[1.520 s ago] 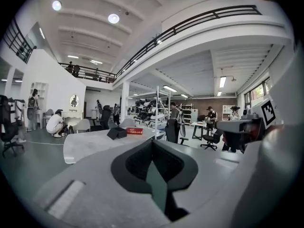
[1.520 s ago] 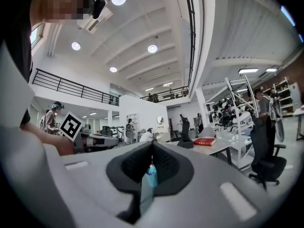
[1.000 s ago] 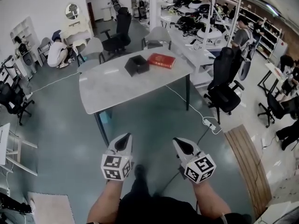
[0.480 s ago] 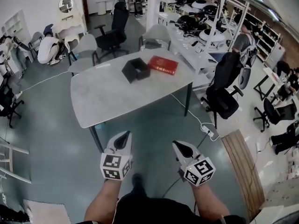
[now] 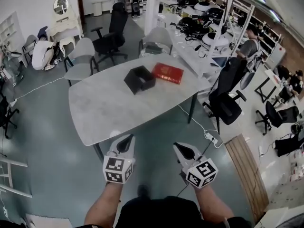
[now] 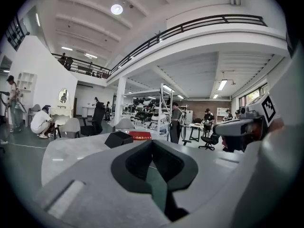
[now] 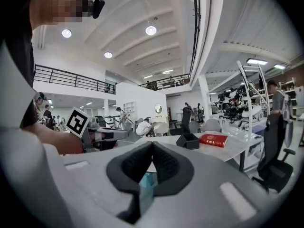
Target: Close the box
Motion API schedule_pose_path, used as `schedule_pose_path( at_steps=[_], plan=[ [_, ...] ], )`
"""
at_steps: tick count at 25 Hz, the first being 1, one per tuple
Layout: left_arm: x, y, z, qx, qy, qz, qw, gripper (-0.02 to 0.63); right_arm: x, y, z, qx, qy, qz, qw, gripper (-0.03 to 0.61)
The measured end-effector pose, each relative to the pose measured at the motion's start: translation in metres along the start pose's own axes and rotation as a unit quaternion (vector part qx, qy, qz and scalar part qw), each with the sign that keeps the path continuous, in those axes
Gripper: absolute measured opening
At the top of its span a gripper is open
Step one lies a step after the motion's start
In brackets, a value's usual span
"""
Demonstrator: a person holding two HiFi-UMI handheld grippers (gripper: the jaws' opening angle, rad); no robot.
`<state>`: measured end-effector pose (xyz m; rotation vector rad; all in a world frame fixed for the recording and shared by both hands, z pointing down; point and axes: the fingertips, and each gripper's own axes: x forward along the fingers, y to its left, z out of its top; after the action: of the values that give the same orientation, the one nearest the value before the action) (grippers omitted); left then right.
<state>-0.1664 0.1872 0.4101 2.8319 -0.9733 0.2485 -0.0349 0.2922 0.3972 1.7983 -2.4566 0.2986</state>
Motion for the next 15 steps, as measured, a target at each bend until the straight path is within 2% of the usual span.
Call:
schedule_pose_path(
  at_steps=[7, 15],
  plan=[
    [0.017, 0.036, 0.007, -0.002, 0.003, -0.004, 1.0, 0.009, 0.038, -0.002, 0.017, 0.003, -0.004, -0.004, 1.0, 0.002],
    [0.054, 0.07, 0.002, -0.017, 0.019, 0.023, 0.9994, 0.009, 0.081, -0.04, 0.019, 0.014, 0.007, 0.011, 1.0, 0.002]
  ],
)
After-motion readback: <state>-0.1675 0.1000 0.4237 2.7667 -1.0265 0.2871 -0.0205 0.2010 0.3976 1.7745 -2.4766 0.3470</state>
